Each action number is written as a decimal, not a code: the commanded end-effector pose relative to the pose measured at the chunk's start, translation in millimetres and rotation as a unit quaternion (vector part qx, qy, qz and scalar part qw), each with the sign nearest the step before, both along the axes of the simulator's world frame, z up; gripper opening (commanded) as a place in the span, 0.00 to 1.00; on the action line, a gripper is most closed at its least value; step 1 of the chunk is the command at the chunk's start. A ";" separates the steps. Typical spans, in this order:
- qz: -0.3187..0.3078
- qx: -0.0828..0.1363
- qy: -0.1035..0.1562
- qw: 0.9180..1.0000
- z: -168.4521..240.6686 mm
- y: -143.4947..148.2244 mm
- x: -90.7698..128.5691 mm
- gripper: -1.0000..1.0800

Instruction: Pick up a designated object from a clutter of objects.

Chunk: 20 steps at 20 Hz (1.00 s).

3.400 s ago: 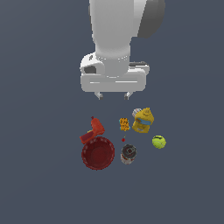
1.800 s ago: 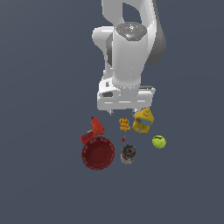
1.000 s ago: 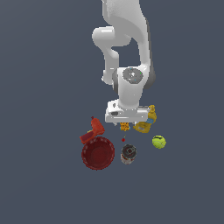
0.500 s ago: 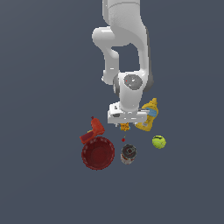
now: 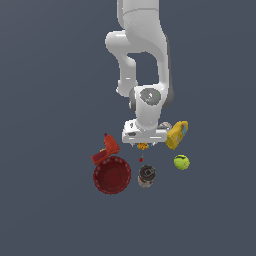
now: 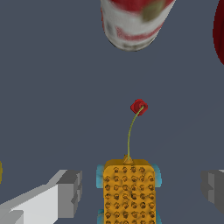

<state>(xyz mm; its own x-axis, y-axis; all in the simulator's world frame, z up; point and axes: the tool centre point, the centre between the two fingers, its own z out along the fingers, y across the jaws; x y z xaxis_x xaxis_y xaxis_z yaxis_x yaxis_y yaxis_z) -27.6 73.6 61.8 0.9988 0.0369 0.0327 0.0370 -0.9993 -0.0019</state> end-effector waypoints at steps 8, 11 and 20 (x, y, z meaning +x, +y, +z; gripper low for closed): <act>0.005 -0.002 0.015 1.000 -43.7 3.3 -12.5 0.96; 0.005 -0.002 0.016 1.000 -46.3 3.4 -13.2 0.96; 0.005 -0.002 0.016 1.000 -46.3 3.4 -13.2 0.00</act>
<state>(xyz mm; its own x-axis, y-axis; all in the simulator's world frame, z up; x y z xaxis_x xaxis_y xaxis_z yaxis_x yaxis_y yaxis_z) -40.7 77.0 16.5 0.9989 0.0476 0.0011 0.0476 -0.9989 0.0000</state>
